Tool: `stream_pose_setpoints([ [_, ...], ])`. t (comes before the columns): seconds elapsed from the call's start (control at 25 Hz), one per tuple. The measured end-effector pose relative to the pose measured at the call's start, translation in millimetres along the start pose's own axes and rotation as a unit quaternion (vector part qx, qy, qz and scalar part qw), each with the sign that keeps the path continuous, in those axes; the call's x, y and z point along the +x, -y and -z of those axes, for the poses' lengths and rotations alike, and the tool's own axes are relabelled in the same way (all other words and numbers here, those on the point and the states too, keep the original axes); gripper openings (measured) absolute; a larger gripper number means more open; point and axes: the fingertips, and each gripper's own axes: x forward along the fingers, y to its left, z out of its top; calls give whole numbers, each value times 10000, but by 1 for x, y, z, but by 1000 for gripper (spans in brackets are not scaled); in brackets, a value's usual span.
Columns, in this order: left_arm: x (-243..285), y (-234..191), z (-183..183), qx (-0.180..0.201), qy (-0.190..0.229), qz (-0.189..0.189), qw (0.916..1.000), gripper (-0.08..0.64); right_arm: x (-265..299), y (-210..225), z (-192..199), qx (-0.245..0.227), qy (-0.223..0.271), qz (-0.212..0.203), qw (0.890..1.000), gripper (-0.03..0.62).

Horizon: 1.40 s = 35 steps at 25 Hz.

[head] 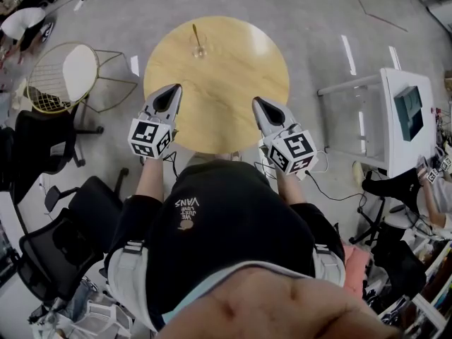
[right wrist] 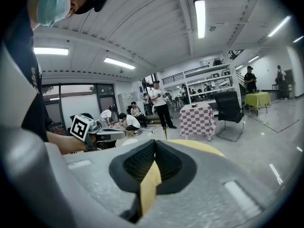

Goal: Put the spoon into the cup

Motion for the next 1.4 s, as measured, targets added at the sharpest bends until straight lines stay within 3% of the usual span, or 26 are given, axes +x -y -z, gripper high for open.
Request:
stream_pose_setpoints([
  [0.68, -40, 22, 0, -186, 179, -276, 9993, 11, 14, -13, 2, -184, -87, -485, 9986, -2],
  [1.4, -51, 34, -9, -190, 338, -488, 9981, 11, 38, -14, 12, -560, -398, -738, 9949, -3],
])
